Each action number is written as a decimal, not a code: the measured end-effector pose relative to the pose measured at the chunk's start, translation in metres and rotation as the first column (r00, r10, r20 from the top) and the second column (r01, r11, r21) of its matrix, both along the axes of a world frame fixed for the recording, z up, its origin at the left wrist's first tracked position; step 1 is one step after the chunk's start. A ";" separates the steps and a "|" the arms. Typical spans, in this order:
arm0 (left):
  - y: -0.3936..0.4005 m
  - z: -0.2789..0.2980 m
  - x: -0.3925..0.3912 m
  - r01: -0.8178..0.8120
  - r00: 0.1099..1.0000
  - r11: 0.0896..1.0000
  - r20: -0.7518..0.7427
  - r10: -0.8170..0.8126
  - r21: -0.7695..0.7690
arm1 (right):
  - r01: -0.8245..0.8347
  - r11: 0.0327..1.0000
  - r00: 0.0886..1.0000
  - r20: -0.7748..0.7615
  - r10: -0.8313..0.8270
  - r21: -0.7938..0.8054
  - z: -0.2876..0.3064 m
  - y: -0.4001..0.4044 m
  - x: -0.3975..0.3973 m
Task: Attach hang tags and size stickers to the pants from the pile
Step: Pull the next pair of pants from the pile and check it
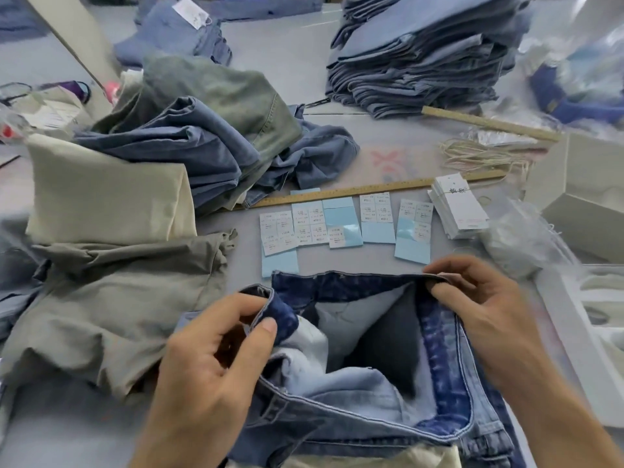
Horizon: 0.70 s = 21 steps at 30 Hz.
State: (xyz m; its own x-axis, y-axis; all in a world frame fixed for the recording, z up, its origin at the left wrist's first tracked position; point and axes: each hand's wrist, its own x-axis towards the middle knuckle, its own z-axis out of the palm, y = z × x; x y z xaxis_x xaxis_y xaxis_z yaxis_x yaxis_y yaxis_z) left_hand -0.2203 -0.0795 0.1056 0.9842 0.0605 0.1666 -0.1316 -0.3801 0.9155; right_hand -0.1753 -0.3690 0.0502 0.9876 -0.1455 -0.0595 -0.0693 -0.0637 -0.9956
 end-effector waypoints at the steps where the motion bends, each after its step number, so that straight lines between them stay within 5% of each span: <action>1: -0.004 -0.006 -0.001 0.003 0.998 0.999 -0.060 -0.005 -0.039 | -0.007 0.997 0.999 -0.043 0.010 0.070 -0.001 0.003 0.000; 4: -0.008 -0.025 0.003 0.066 0.978 0.992 -0.191 -0.085 -0.103 | 0.029 0.986 0.990 -0.139 -0.006 0.164 -0.005 0.009 0.000; 9: -0.004 -0.040 0.012 0.472 0.838 0.863 -0.213 -0.503 -0.179 | 0.019 0.999 0.993 -0.120 -0.022 -0.026 -0.016 0.000 0.002; 13: 0.003 -0.084 0.039 0.235 0.972 0.971 0.018 -0.236 0.036 | -0.015 0.990 0.991 -0.135 -0.004 -0.144 -0.027 -0.009 0.000; 15: -0.011 -0.101 0.055 0.153 0.972 0.986 -0.173 -0.161 -0.058 | -0.038 0.988 0.984 -0.176 0.011 -0.148 -0.028 -0.011 0.000; 17: -0.028 -0.118 0.065 0.199 0.918 0.952 -0.297 -0.264 -0.231 | -0.032 0.982 0.982 -0.188 -0.004 -0.188 -0.026 -0.010 0.001; 21: -0.047 -0.120 0.076 0.270 0.942 0.952 -0.164 -0.292 -0.142 | -0.014 0.735 0.999 -0.037 -0.015 -0.677 -0.008 -0.012 -0.017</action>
